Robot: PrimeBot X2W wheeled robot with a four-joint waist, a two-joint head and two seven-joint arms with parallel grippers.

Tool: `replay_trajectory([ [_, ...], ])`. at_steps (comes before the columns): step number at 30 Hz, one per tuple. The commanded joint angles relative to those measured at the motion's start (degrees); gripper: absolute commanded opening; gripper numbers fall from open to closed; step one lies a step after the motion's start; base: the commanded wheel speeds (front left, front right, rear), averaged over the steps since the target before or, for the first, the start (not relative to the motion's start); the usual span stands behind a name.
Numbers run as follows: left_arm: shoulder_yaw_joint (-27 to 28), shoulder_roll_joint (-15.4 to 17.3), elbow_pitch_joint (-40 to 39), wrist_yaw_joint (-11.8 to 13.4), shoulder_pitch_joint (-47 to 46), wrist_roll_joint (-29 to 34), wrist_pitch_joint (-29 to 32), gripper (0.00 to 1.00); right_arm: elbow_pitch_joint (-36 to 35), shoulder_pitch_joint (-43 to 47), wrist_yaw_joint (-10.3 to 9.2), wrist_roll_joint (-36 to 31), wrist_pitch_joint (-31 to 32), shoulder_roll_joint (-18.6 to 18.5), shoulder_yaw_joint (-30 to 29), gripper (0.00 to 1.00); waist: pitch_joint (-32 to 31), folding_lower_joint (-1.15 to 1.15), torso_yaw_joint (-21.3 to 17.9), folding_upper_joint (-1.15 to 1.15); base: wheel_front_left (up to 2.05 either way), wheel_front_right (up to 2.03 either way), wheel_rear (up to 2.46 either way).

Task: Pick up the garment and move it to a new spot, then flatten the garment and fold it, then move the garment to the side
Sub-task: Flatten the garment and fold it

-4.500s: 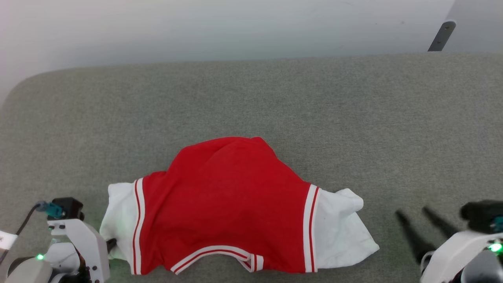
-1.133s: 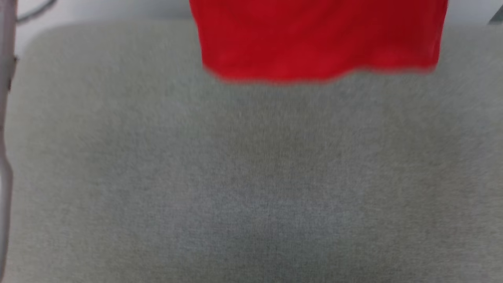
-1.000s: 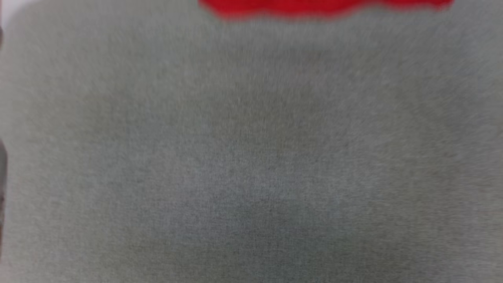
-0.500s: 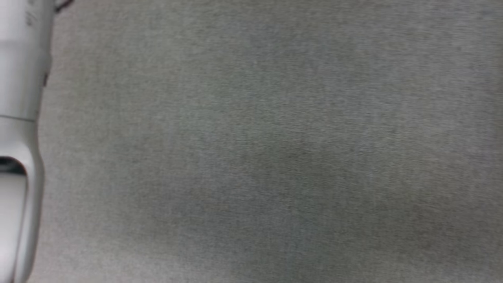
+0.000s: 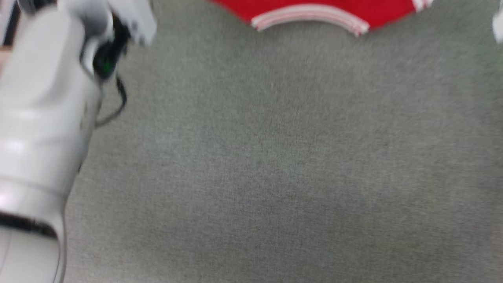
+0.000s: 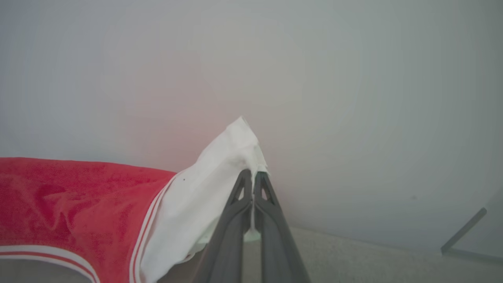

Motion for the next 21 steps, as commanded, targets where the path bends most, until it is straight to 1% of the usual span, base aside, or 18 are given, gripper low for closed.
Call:
replay_trajectory([
  [1,-1.0,1.16,-1.01,0.07,3.2,-0.31,0.81,0.0,-1.1,3.67,-0.04,1.93,1.45,-0.8,0.31,0.0,-7.26,0.0,-1.78,0.0,0.0,0.0,0.0],
  [6,-3.22,5.81,-5.45,0.14,12.48,-0.58,3.16,0.0,-6.35,14.6,-0.04,6.31,7.54,-4.68,0.49,0.0,-12.67,0.0,-3.14,0.0,0.0,0.0,0.0],
  [11,-4.35,9.72,-12.34,1.86,22.33,-1.78,5.72,0.0,-12.46,25.78,-0.05,9.92,13.56,-7.69,-1.17,0.0,-16.78,0.0,-4.13,0.0,0.0,0.0,0.0],
  [14,-4.46,12.47,-18.11,4.06,28.71,-2.62,6.91,0.0,-16.61,32.94,-0.05,11.94,17.32,-8.91,-2.31,0.0,-18.83,0.0,-4.7,0.0,0.0,0.0,0.0],
  [21,-4.0,20.52,-34.6,11.63,44.46,-5.02,9.46,0.0,-26.86,49.41,-0.05,13.41,24.52,-10.63,-6.33,0.0,-22.54,0.0,-5.77,0.0,0.0,0.0,0.0],
])
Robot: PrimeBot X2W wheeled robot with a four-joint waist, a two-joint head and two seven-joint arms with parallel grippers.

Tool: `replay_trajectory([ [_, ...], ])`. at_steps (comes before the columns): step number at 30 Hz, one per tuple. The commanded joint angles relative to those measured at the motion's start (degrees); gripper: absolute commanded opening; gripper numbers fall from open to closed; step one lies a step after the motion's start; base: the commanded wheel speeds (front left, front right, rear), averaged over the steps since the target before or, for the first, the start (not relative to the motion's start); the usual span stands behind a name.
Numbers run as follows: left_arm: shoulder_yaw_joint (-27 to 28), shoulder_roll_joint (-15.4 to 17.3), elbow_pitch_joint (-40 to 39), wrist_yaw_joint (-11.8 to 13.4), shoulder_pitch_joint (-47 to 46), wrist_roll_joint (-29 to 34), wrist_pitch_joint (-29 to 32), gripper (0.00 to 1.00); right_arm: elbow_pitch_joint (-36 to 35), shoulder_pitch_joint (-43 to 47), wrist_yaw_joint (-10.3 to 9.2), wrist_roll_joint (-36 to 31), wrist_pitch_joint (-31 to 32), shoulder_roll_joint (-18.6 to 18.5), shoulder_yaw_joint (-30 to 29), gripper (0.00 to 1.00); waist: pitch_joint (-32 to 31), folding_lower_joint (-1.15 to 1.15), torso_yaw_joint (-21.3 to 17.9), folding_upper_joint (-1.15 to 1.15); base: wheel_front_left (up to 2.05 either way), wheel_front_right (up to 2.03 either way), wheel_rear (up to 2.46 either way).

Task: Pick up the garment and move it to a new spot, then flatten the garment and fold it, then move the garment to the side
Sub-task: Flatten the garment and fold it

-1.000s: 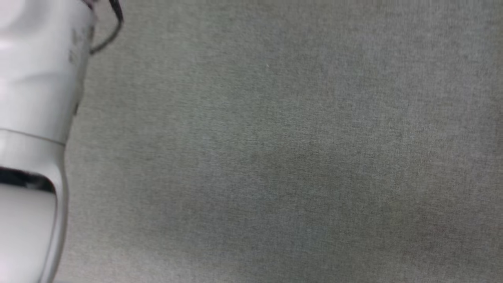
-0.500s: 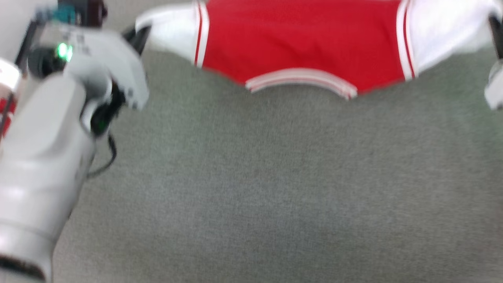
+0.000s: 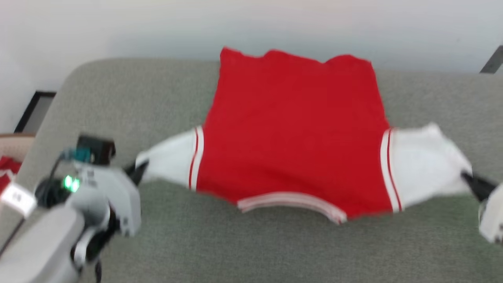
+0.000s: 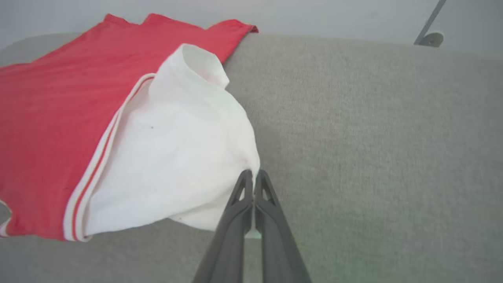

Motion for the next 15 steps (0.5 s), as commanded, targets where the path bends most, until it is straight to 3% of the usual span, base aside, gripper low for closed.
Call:
replay_trajectory([
  [1,0.37,1.91,-3.46,1.99,3.63,-1.12,0.68,0.0,-1.92,3.91,-0.06,0.62,1.38,-0.49,-1.67,0.0,-2.85,0.0,-1.54,0.0,0.0,0.0,0.0],
  [8,0.43,8.61,-18.88,9.73,16.78,-3.81,3.64,0.0,-10.75,18.1,-0.06,0.65,8.07,0.49,-8.07,0.0,-3.33,0.0,-1.3,0.0,0.0,0.0,0.0],
  [15,-0.51,12.18,-26.87,15.37,26.12,-5.72,5.28,0.0,-15.8,27.93,-0.06,-1.06,13.17,2.24,-12.9,0.0,-2.87,0.0,-0.83,0.0,0.0,0.0,0.0],
])
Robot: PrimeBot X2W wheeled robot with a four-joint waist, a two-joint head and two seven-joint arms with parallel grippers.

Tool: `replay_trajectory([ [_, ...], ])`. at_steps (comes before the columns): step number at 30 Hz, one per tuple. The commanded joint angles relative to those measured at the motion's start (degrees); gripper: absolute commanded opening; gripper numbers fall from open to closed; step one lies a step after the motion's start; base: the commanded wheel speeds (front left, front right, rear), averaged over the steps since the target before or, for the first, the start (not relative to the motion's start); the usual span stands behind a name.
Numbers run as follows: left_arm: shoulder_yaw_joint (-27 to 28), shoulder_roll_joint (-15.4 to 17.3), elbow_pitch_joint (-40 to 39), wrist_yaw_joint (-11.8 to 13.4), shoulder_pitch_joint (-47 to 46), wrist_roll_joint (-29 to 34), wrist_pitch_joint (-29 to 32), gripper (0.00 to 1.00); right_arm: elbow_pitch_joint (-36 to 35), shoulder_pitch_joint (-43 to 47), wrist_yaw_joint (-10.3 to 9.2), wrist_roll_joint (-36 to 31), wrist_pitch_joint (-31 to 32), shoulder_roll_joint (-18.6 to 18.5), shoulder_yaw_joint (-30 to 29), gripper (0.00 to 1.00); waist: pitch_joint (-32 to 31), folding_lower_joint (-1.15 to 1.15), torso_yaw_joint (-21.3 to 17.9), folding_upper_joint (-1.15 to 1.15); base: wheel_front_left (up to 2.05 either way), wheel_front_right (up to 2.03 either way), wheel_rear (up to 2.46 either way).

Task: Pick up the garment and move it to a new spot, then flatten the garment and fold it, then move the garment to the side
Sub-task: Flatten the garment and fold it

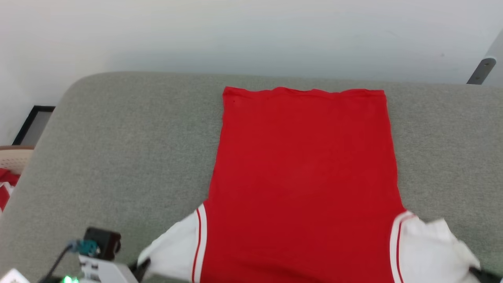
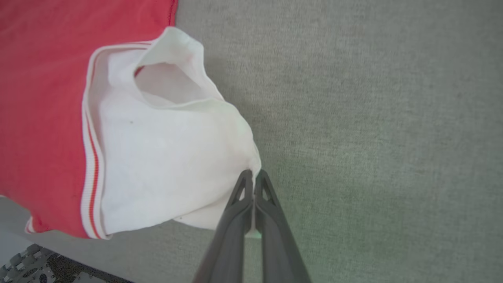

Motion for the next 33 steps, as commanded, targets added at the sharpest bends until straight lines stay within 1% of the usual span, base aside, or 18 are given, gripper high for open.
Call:
replay_trajectory([
  [1,-0.22,0.46,-0.95,0.94,1.84,-0.53,0.31,0.0,-0.8,2.26,-0.06,-0.5,1.22,0.67,-1.09,0.0,0.31,0.0,0.32,0.0,0.0,0.0,0.0],
  [6,-0.59,0.26,-2.0,2.0,3.98,-0.42,-0.7,0.0,-2.18,5.19,-0.06,-1.84,2.95,2.05,-2.66,0.0,0.88,0.0,0.63,0.0,0.0,0.0,0.0],
  [9,-1.27,-0.69,-1.22,1.69,4.39,0.08,-1.56,0.0,-2.63,5.79,-0.06,-3.0,3.25,3.13,-3.27,0.0,1.29,0.0,0.81,0.0,0.0,0.0,0.0],
  [13,-1.63,-2.44,0.63,1.04,3.71,0.49,-2.75,0.0,-1.9,4.76,-0.06,-4.99,3.02,4.21,-2.66,0.0,1.95,0.0,0.81,0.0,0.0,0.0,0.0],
  [18,-1.91,-4.35,2.57,0.34,2.67,0.62,-3.85,0.0,2.05,2.88,-0.06,-7.09,0.89,5.19,-0.36,0.0,2.77,0.0,0.93,0.0,0.0,0.0,0.0],
  [19,-2.03,-4.61,2.85,0.1,2.45,0.76,-3.89,0.0,3.28,2.29,-0.07,-7.49,0.17,5.41,-0.18,0.09,2.92,0.0,0.97,0.0,0.0,0.0,0.0],
  [20,-2.11,-4.85,3.12,0.03,2.26,0.85,-4.0,0.0,4.5,1.74,-0.08,-8.3,-0.29,5.31,0.16,0.31,3.04,0.0,1.01,0.0,0.0,0.0,0.0],
  [21,-2.16,-5.13,3.39,-0.05,2.06,0.89,-4.11,0.0,5.71,1.33,-0.13,-8.92,-0.71,5.1,0.67,0.69,3.15,0.0,1.05,0.0,0.0,0.0,0.0],
  [22,-2.25,-5.38,3.61,-0.2,1.86,0.95,-4.14,0.0,6.83,0.88,-0.16,-9.21,-0.99,5.08,0.94,1.0,3.22,0.0,1.09,0.0,0.0,0.0,0.0],
  [26,-2.32,-6.11,4.11,-0.59,1.21,1.14,-4.6,0.0,9.14,-0.71,-0.24,-9.14,-1.88,4.55,1.92,1.0,3.45,0.0,1.16,0.0,0.0,0.0,0.0],
  [29,-2.12,-6.4,4.38,-0.74,1.03,1.19,-5.19,0.0,9.72,-1.59,-0.29,-8.48,-1.12,3.75,1.91,1.0,3.54,0.0,0.98,0.0,0.0,0.0,0.0],
  [33,-1.97,-6.74,4.6,-0.72,1.22,1.13,-5.8,0.0,8.79,-2.88,-0.43,-7.17,0.2,2.95,1.22,1.0,3.58,0.0,0.78,0.0,0.0,0.0,0.0],
])
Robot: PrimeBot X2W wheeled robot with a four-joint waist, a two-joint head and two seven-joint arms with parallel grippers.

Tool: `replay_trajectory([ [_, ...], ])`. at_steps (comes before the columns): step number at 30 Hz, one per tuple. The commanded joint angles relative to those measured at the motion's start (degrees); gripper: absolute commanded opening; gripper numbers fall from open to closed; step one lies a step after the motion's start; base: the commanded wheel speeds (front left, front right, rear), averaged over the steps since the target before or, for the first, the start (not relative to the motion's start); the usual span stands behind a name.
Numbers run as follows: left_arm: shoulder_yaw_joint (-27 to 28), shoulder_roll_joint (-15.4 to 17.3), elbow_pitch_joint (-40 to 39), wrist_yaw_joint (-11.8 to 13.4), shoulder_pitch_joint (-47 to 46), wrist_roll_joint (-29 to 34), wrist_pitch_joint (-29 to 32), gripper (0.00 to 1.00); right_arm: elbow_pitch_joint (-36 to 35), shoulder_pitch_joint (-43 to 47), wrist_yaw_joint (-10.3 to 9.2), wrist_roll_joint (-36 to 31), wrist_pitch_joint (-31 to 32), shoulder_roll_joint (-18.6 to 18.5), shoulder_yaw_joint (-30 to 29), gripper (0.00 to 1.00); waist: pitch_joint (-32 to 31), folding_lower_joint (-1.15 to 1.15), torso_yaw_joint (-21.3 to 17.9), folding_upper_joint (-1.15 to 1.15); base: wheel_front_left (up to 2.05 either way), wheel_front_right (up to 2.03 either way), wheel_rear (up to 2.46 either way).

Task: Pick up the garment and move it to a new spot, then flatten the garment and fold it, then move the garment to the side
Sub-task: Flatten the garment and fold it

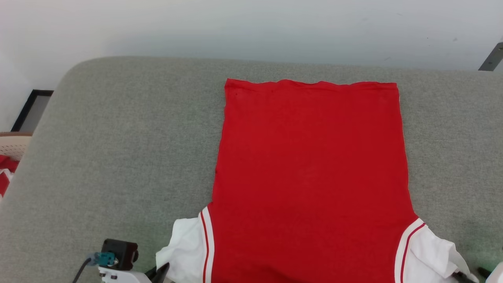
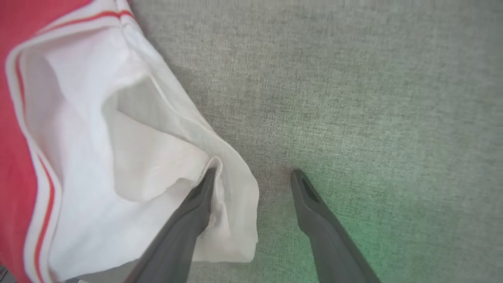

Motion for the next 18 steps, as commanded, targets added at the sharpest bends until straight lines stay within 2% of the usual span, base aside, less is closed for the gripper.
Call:
replay_trajectory([
  [1,0.16,-0.34,0.06,-0.17,-0.16,0.31,-0.33,0.0,0.86,-0.49,-0.87,0.09,0.96,-0.4,-0.47,1.0,-0.01,0.0,-0.06,0.0,0.0,0.0,0.0],
  [6,-0.19,-0.68,-0.09,-0.17,-0.27,0.67,-0.49,0.0,-5.33,-3.11,-0.52,2.46,4.12,-1.44,-2.34,1.0,-0.09,0.0,0.16,0.0,0.0,0.0,0.0],
  [12,-0.69,-1.3,-0.85,-0.66,-1.49,1.37,-0.84,0.0,-12.98,-10.35,-0.52,1.0,6.58,-1.83,-4.4,1.0,0.85,0.0,1.46,0.0,0.0,0.0,0.0],
  [15,-1.21,-1.96,-1.16,-1.26,-2.96,2.12,-0.51,0.0,-13.2,-16.3,-0.52,-1.21,6.19,-1.77,-4.28,1.0,2.09,0.0,2.88,0.0,0.0,0.0,0.0],
  [18,-1.95,-3.02,-0.98,-2.25,-4.85,2.95,-0.12,0.0,-10.26,-22.78,-0.52,-3.17,5.7,-1.19,-3.29,1.0,3.62,0.0,4.82,0.0,0.0,0.0,0.0],
])
